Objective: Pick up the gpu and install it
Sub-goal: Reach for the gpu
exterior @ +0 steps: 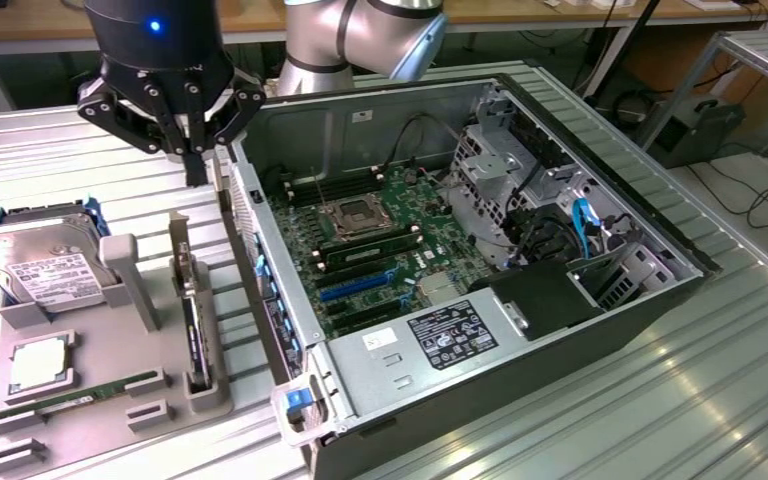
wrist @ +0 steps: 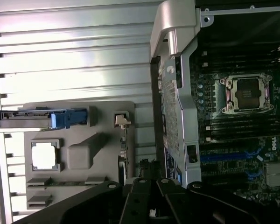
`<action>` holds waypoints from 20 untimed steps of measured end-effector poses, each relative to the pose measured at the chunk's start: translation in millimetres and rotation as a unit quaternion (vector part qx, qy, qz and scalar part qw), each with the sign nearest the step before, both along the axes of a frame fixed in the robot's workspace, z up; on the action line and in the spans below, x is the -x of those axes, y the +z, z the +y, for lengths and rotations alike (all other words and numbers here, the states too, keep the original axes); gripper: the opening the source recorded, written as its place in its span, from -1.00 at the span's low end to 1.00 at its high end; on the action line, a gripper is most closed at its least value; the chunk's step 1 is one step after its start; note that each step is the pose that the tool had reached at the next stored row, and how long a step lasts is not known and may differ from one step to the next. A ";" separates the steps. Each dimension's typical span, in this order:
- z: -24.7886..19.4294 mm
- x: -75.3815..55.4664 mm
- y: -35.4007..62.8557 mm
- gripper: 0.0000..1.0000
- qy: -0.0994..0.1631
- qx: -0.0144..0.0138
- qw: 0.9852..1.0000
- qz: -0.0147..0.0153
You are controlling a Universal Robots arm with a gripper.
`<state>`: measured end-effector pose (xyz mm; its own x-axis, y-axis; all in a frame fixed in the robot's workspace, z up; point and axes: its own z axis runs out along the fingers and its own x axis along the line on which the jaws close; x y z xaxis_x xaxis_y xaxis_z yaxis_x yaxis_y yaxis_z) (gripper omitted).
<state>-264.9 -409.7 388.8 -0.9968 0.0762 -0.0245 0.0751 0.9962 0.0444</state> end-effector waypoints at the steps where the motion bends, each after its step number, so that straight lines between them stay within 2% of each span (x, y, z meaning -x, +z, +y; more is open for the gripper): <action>1: -0.4 0.0 0.0 -0.79 0.000 0.000 1.000 0.000; 18: -8.2 0.0 -0.5 -0.79 0.000 0.000 1.000 0.000; 19: -10.4 0.0 -0.6 -0.79 0.000 0.000 1.000 0.000; 20: -15.0 0.0 -0.9 -0.79 0.000 0.000 1.000 0.000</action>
